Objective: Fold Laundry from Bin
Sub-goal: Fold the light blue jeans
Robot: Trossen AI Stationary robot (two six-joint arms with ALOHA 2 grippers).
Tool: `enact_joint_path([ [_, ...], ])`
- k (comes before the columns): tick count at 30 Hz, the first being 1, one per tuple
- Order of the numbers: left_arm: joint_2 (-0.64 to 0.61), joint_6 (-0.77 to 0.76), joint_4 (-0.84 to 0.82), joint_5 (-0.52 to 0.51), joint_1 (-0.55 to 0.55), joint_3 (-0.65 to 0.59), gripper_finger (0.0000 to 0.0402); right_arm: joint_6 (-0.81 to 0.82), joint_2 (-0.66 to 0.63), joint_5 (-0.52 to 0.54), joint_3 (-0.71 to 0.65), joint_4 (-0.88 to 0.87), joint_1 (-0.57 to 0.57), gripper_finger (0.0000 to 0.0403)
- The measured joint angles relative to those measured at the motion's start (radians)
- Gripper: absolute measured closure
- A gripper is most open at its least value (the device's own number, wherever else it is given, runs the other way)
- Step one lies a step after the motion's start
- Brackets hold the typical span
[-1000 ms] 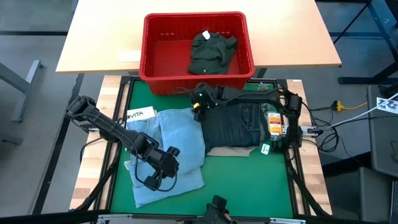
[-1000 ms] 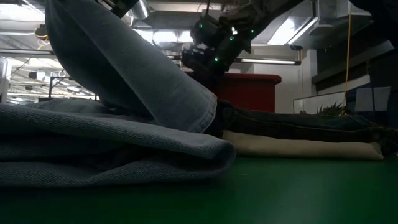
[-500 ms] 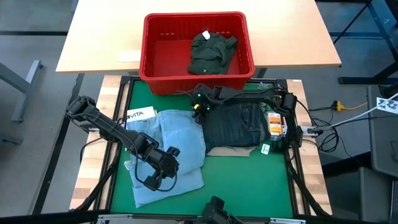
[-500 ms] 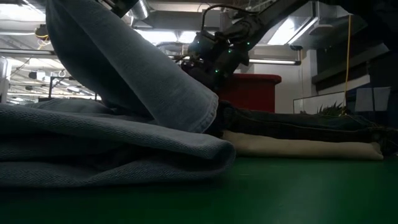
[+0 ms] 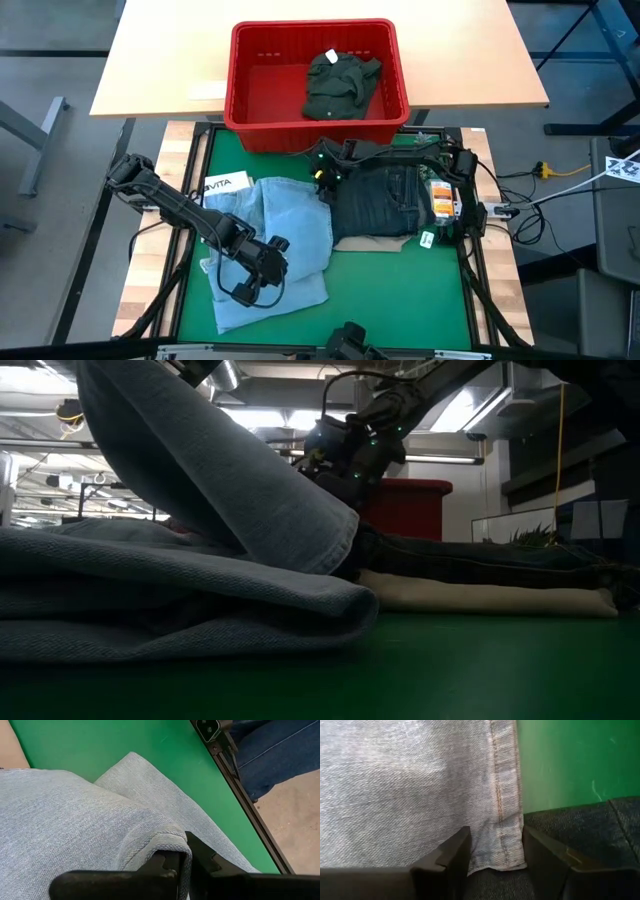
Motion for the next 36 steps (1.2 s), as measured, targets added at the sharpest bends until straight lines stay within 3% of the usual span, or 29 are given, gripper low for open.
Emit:
enact_joint_path([
  [5,0.000,0.000,0.000,0.002,0.000,0.000,0.0397,-0.022,0.000,-0.116,0.000,-0.004,0.000,0.0259],
  [9,0.000,0.000,0.000,0.002,0.000,0.000,0.0397,-0.023,0.000,-0.207,0.000,-0.004,0.000,0.0325],
  [13,0.000,0.000,0.000,0.002,0.000,0.000,0.0397,-0.021,0.000,-0.233,0.000,0.001,0.000,0.0390],
  [20,0.000,0.000,0.000,-0.006,0.000,0.000,0.0397,0.034,-0.035,-0.240,-0.002,0.001,0.000,0.0379],
  [24,0.000,0.000,0.000,-0.050,0.000,0.000,0.0397,0.031,-0.092,-0.240,-0.002,-0.003,0.000,0.0398],
  [36,0.000,0.000,0.032,-0.207,0.007,0.000,0.0397,0.086,-0.309,-0.229,-0.002,-0.046,0.001,0.0398],
])
